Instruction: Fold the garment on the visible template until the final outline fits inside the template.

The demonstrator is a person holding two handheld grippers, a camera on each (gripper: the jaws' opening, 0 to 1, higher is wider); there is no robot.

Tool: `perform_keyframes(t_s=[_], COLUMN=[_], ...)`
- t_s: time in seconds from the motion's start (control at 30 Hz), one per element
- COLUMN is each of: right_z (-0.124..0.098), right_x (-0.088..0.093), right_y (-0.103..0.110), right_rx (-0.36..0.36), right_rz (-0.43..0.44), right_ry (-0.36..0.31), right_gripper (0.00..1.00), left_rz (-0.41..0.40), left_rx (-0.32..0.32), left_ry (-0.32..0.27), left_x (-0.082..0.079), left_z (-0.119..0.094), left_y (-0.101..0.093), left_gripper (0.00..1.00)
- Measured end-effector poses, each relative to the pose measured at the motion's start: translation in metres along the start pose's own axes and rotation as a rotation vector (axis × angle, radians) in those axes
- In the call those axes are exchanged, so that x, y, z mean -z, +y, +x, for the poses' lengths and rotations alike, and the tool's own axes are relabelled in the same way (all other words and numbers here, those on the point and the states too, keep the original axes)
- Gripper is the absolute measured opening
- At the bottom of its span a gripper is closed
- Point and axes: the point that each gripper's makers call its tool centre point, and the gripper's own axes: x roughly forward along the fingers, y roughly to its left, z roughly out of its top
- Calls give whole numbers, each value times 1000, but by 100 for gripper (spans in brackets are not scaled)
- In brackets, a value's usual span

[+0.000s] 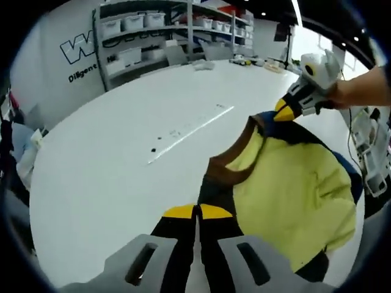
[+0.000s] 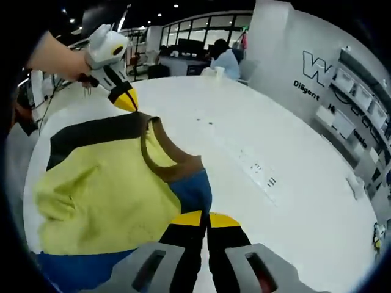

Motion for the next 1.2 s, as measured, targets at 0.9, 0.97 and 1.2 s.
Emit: perform_keyframes(t_s=[0.9,0.97,1.2], right_z=[-99,-106,-112], right_x=[33,37,60], right_y=[150,173,223], right_rx=[-72,-106,-152], right_rz=[-64,-49,-63], right_ry=[-135,-153,-127], right_gripper=[18,18,18], left_rz=[165,202,239], left_rx=[269,288,264], left_ry=[-28,-4,61], left_x=[86,96,115], left_z=[-75,-73,-64], left_y=[-207,-223,-229], left_gripper=[25,26,31])
